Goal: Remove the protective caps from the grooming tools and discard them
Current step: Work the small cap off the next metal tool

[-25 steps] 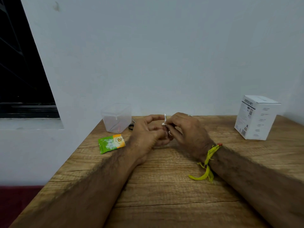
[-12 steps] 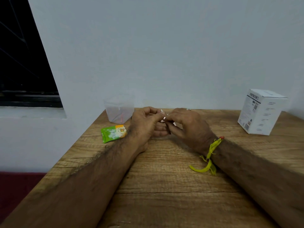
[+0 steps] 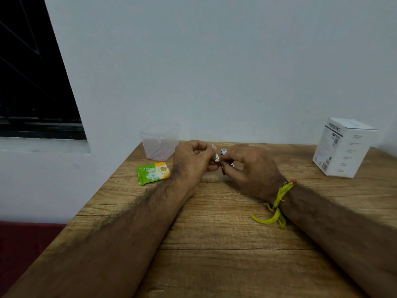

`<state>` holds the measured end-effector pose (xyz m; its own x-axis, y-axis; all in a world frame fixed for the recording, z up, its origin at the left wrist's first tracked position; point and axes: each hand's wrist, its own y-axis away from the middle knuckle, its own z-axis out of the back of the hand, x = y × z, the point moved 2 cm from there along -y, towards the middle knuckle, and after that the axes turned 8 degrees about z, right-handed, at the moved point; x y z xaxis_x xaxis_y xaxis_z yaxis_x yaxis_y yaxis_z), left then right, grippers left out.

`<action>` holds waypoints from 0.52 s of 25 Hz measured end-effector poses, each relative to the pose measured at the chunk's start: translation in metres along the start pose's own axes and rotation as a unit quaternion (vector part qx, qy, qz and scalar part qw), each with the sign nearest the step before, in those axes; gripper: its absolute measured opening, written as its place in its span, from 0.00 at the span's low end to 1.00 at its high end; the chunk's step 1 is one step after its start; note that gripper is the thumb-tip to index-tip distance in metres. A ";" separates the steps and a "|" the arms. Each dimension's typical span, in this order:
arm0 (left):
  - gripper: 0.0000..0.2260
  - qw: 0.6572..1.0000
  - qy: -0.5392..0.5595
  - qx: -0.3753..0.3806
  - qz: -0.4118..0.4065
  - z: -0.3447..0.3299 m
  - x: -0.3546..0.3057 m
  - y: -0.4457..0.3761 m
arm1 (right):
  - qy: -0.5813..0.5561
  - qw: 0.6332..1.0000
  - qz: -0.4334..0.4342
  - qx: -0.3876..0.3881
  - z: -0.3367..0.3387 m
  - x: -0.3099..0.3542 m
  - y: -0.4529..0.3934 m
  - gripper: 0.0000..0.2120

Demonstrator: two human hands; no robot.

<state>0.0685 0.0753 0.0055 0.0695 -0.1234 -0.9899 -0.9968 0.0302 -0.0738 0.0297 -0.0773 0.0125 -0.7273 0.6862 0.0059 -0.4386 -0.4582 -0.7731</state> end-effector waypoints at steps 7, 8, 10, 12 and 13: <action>0.04 1.000 -0.006 -0.003 -0.013 0.001 0.002 -0.004 | 0.007 1.000 -0.012 0.017 -0.002 0.003 0.001 0.09; 0.04 1.000 -0.003 -0.006 -0.015 0.001 0.002 -0.004 | 0.000 1.000 -0.010 0.024 -0.002 0.003 0.001 0.08; 0.05 1.000 -0.001 -0.012 -0.016 0.000 0.003 -0.005 | -0.008 1.000 -0.011 0.029 -0.002 0.002 0.002 0.05; 0.05 1.000 -0.008 -0.017 -0.018 0.000 0.003 -0.004 | -0.014 1.000 -0.019 0.021 0.000 0.001 0.002 0.05; 0.04 1.000 -0.010 -0.020 -0.021 0.001 0.003 -0.005 | -0.019 0.999 -0.018 0.022 -0.001 0.001 0.002 0.06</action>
<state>0.0734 0.0761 0.0028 0.1112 -0.1032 -0.9884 -0.9938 -0.0147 -0.1103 0.0284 -0.0771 0.0107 -0.7299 0.6810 0.0580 -0.4866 -0.4582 -0.7438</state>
